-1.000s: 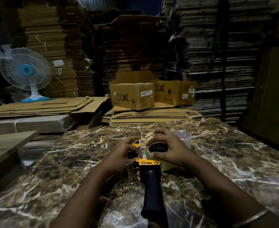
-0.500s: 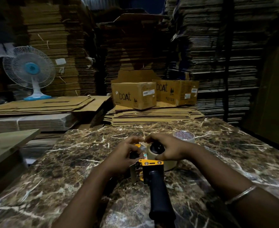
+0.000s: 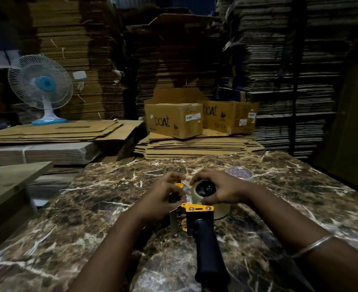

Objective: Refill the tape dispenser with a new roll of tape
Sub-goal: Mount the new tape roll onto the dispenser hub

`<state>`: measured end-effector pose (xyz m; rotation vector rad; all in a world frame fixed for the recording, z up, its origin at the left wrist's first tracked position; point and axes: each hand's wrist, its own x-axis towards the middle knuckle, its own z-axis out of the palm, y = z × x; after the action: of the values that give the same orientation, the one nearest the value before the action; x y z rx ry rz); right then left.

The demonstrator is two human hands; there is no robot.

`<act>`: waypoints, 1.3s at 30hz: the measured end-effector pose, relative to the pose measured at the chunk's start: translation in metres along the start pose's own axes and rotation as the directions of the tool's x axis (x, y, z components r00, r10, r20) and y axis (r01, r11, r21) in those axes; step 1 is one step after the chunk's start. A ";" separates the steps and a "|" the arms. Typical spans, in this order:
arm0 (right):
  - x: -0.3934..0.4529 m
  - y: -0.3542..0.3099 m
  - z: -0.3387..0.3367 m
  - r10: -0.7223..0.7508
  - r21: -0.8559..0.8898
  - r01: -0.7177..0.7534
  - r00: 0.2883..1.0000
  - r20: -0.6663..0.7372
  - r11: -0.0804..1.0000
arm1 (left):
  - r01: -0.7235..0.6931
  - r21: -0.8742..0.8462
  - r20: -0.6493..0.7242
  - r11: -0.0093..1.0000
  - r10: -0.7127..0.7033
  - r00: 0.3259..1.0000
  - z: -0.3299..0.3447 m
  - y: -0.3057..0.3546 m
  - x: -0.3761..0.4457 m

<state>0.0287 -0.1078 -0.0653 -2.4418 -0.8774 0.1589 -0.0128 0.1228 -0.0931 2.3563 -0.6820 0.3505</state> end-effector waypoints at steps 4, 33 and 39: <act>-0.001 0.001 0.001 -0.023 0.072 0.024 1.000 -0.003 0.997 | -0.006 0.020 0.005 1.000 0.006 1.000 0.000 0.000 0.000; 0.011 -0.012 0.011 -0.105 -0.163 0.081 0.984 -0.143 0.983 | 0.009 0.136 0.094 0.991 -0.022 0.995 -0.010 -0.001 -0.002; 0.008 -0.013 0.014 -0.104 -0.128 0.081 0.977 -0.184 0.989 | 0.068 0.098 0.059 0.993 -0.074 0.996 -0.010 -0.001 -0.002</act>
<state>0.0240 -0.0885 -0.0698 -2.4695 -0.9354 -0.1634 -0.0148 0.1313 -0.0870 2.4846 -0.6215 0.2849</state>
